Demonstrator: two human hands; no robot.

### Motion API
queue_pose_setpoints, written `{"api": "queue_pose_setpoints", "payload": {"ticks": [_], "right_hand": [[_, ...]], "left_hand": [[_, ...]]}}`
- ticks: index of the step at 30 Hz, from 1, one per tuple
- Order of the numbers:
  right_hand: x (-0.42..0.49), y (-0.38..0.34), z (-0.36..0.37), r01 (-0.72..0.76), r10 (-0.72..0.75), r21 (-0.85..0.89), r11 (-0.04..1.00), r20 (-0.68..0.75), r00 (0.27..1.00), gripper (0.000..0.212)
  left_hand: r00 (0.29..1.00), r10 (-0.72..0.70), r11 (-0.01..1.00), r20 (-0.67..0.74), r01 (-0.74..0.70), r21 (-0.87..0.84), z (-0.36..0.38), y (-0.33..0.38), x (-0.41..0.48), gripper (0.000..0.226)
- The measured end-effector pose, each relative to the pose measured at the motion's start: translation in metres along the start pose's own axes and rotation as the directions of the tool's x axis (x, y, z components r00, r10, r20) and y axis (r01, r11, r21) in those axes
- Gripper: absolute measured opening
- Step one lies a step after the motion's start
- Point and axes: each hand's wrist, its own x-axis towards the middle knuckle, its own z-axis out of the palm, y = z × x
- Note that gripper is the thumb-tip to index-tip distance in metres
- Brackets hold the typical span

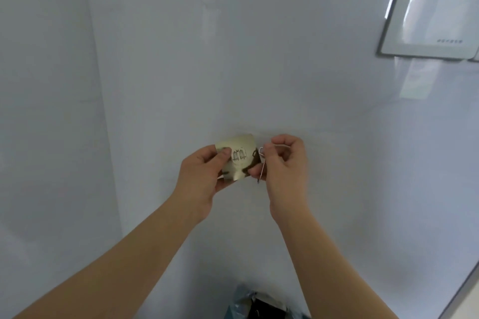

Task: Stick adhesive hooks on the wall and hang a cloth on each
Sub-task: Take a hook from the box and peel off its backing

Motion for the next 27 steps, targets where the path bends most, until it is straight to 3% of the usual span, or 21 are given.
{"api": "queue_pose_setpoints", "payload": {"ticks": [5,10,16,20,27], "right_hand": [[0.008,-0.003,0.010,0.014,-0.013,-0.017,1.000,0.070,0.997,0.021],[0.019,-0.004,0.023,-0.015,0.006,0.077,0.997,0.115,0.993,0.021],[0.026,-0.005,0.029,0.035,-0.041,0.050,0.998,0.119,0.992,0.022],[0.029,-0.006,0.027,0.044,-0.050,0.048,0.998,0.118,0.992,0.021],[0.030,-0.001,0.017,0.261,-0.227,-0.221,0.940,0.165,0.960,0.031]], "left_hand": [[0.998,0.061,0.998,-0.001,-0.061,-0.023,-0.004,0.012,0.007,0.008],[0.987,0.161,0.987,-0.016,-0.161,0.000,-0.004,0.023,0.018,0.013],[0.949,0.314,0.942,0.005,-0.313,0.119,0.003,0.025,0.019,0.017],[0.944,0.331,0.938,0.014,-0.331,0.102,0.005,0.023,0.021,0.021],[0.925,0.373,0.908,0.067,-0.379,0.180,0.011,0.018,0.018,0.023]]}}
